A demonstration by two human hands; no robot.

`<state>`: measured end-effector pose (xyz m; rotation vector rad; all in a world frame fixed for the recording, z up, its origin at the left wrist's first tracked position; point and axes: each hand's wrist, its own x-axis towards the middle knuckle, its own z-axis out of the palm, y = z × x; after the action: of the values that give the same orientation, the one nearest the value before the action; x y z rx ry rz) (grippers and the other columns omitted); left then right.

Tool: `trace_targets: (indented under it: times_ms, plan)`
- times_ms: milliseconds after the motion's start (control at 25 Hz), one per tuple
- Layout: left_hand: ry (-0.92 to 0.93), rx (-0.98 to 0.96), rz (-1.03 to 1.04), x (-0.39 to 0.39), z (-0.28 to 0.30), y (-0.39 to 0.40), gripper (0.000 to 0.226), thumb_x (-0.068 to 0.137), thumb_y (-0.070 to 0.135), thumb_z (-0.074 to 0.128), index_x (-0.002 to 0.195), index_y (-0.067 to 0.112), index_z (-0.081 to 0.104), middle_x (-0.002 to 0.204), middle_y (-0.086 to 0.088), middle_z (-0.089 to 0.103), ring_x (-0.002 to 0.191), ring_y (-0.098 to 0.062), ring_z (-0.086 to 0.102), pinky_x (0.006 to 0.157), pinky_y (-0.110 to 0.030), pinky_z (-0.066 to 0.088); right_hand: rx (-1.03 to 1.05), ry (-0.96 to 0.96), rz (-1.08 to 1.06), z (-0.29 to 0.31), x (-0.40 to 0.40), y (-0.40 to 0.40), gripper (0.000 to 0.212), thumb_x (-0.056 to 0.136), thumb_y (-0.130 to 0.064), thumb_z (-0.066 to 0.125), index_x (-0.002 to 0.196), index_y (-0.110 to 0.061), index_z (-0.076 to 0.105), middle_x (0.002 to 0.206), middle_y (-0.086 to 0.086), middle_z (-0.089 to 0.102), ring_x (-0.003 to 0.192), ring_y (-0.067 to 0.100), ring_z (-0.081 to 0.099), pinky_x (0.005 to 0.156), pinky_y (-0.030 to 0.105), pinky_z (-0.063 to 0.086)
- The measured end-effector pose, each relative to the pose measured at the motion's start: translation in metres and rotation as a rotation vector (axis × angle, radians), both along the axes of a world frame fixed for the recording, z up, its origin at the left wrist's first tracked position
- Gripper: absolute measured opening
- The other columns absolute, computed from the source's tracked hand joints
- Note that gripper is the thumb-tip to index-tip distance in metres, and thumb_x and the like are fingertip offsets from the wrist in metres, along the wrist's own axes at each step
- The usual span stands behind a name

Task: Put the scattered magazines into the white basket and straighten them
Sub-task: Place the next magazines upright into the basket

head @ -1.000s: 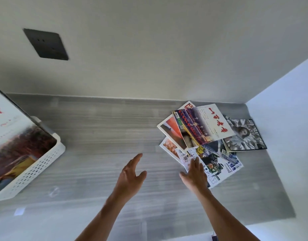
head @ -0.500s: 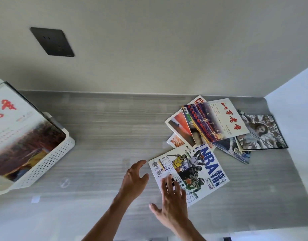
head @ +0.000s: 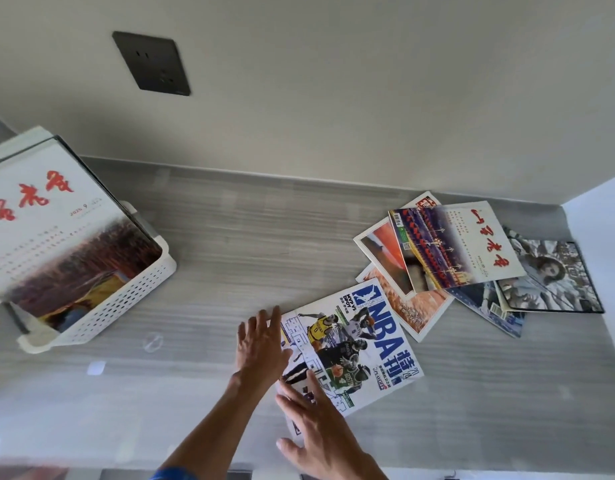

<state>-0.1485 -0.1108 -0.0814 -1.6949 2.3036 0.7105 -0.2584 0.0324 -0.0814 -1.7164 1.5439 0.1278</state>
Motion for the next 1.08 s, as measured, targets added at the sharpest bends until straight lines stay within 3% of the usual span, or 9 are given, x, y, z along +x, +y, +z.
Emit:
trace_targets:
  times_ms: [80, 200, 360, 480, 640, 760, 920, 1000, 1080]
  plan:
    - [-0.057, -0.025, -0.030, 0.000, -0.001, -0.001, 0.081, 0.084, 0.040, 0.067, 0.149, 0.019, 0.025, 0.144, -0.007, 0.038, 0.127, -0.026, 0.043, 0.112, -0.039, 0.031, -0.085, 0.122, -0.199, -0.005, -0.024, 0.006, 0.071, 0.091, -0.062, 0.035, 0.154, -0.037, 0.014, 0.159, -0.017, -0.013, 0.150, 0.017, -0.012, 0.122, 0.052, 0.009]
    - [-0.031, -0.010, -0.023, 0.004, 0.000, 0.002, 0.069, 0.080, 0.028, 0.071, 0.139, 0.024, 0.036, 0.131, -0.003, 0.049, 0.116, -0.022, 0.050, 0.097, -0.034, 0.042, -0.032, 0.407, -0.546, -0.008, -0.048, 0.010, 0.092, 0.076, -0.081, -0.003, 0.152, -0.031, -0.004, 0.158, 0.002, -0.021, 0.148, 0.023, -0.014, 0.118, 0.055, -0.006]
    - [0.153, 0.368, 0.141, 0.004, 0.008, -0.011, 0.037, 0.076, 0.043, 0.066, 0.108, 0.024, 0.060, 0.098, 0.003, 0.071, 0.084, -0.014, 0.069, 0.064, -0.024, 0.050, 0.011, 0.350, -0.452, -0.014, -0.049, 0.011, 0.098, 0.067, -0.092, -0.002, 0.149, -0.040, -0.008, 0.158, -0.001, -0.024, 0.146, 0.024, -0.024, 0.114, 0.057, -0.015]
    - [0.388, 0.516, 0.255, 0.003, 0.015, -0.007, 0.027, 0.088, 0.034, 0.055, 0.105, 0.017, 0.067, 0.072, 0.008, 0.066, 0.052, -0.003, 0.062, 0.040, -0.017, 0.045, 0.014, 0.259, -0.293, -0.009, -0.052, -0.007, 0.092, 0.069, -0.094, 0.008, 0.149, -0.047, 0.005, 0.157, -0.009, -0.024, 0.145, 0.022, -0.029, 0.113, 0.060, -0.020]
    - [0.783, 0.402, 0.235, 0.048, 0.034, 0.005, 0.013, 0.091, 0.033, 0.053, 0.082, 0.038, 0.062, 0.056, 0.013, 0.057, 0.044, -0.002, 0.046, 0.043, -0.026, 0.038, -0.134, -0.034, -0.562, 0.023, -0.042, -0.038, 0.087, 0.076, -0.080, 0.038, 0.149, -0.049, 0.003, 0.161, -0.010, -0.015, 0.151, 0.018, 0.002, 0.119, 0.057, 0.012]
    - [1.023, 0.415, 0.333, 0.113, 0.055, 0.006, 0.012, 0.092, 0.024, 0.061, 0.084, 0.032, 0.065, 0.056, 0.015, 0.054, 0.048, -0.005, 0.040, 0.043, -0.021, 0.030, -0.143, -0.339, -0.867, 0.053, -0.009, -0.084, 0.102, 0.070, -0.075, 0.054, 0.151, -0.044, 0.001, 0.163, -0.014, -0.004, 0.143, 0.016, 0.022, 0.114, 0.047, 0.026]
    - [1.226, 0.332, 0.655, 0.199, 0.082, -0.002, 0.026, 0.085, 0.027, 0.068, 0.097, 0.004, 0.069, 0.079, -0.011, 0.060, 0.069, -0.026, 0.046, 0.063, -0.038, 0.038, 0.026, -0.712, -1.106, 0.083, 0.058, -0.160, 0.073, 0.083, -0.018, 0.074, 0.145, -0.024, 0.036, 0.146, -0.004, 0.047, 0.111, 0.011, 0.061, 0.090, 0.038, 0.052]
    - [1.304, 0.234, 0.850, 0.234, 0.099, -0.012, 0.033, 0.080, 0.028, 0.073, 0.097, 0.000, 0.069, 0.086, -0.025, 0.064, 0.077, -0.033, 0.057, 0.072, -0.043, 0.045, 0.107, -0.751, -0.930, 0.101, 0.088, -0.193, 0.037, 0.086, 0.000, 0.064, 0.116, -0.020, 0.063, 0.116, 0.006, 0.072, 0.091, 0.014, 0.072, 0.073, 0.032, 0.055]
    - [1.371, 0.132, 0.935, 0.264, 0.120, -0.033, 0.031, 0.083, 0.032, 0.067, 0.095, 0.005, 0.072, 0.094, -0.024, 0.073, 0.078, -0.034, 0.069, 0.071, -0.042, 0.057, 0.010, -0.729, -0.683, 0.121, 0.118, -0.231, 0.036, 0.087, 0.009, 0.058, 0.099, -0.024, 0.068, 0.102, 0.006, 0.076, 0.084, 0.013, 0.073, 0.070, 0.027, 0.057]
